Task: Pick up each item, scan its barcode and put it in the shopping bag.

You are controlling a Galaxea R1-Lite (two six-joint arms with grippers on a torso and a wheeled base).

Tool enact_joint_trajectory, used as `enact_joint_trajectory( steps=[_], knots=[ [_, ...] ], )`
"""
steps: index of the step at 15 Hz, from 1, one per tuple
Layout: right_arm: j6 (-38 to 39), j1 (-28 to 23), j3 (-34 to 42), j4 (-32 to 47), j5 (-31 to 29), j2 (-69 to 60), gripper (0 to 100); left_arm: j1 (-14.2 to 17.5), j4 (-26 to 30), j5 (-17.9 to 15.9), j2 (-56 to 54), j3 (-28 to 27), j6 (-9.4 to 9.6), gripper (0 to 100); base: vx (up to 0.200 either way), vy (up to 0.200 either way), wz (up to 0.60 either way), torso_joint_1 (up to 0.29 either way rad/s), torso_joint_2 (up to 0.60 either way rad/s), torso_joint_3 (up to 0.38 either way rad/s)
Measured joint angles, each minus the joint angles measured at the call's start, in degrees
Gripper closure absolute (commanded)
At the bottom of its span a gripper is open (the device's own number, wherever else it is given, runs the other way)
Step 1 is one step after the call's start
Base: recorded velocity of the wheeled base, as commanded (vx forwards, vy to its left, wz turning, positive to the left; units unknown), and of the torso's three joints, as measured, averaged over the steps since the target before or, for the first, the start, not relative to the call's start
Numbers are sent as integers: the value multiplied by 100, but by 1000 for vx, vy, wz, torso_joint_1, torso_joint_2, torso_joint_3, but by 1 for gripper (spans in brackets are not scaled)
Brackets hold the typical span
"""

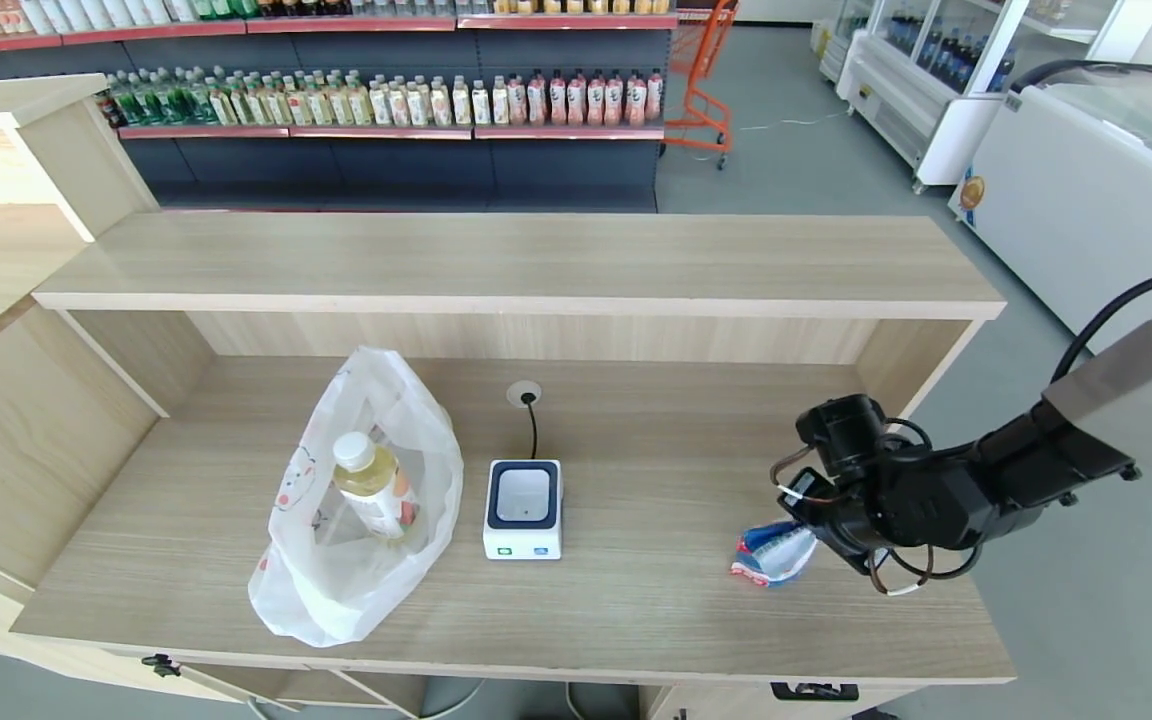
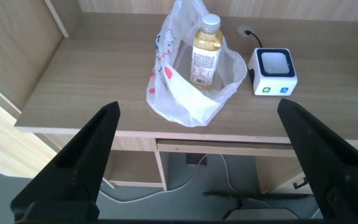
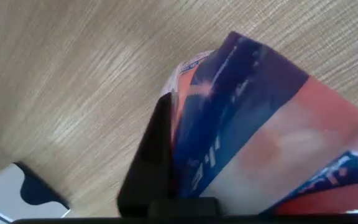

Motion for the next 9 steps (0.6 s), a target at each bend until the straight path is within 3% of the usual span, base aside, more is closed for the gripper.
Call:
enact_joint_trajectory(
  steps=[6, 8, 9],
  knots=[
    [-901, 96, 89, -697, -112, 297, 100, 0, 0, 0, 0, 0, 0, 0, 0, 0, 0, 0, 0, 0],
    [-1111, 118, 108, -873, 178, 212, 100, 0, 0, 0, 0, 0, 0, 0, 0, 0, 0, 0, 0, 0],
    [-1176, 118, 128, -922, 602, 55, 100, 0, 0, 2, 0, 0, 0, 0, 0, 0, 0, 0, 0, 0]
  ],
)
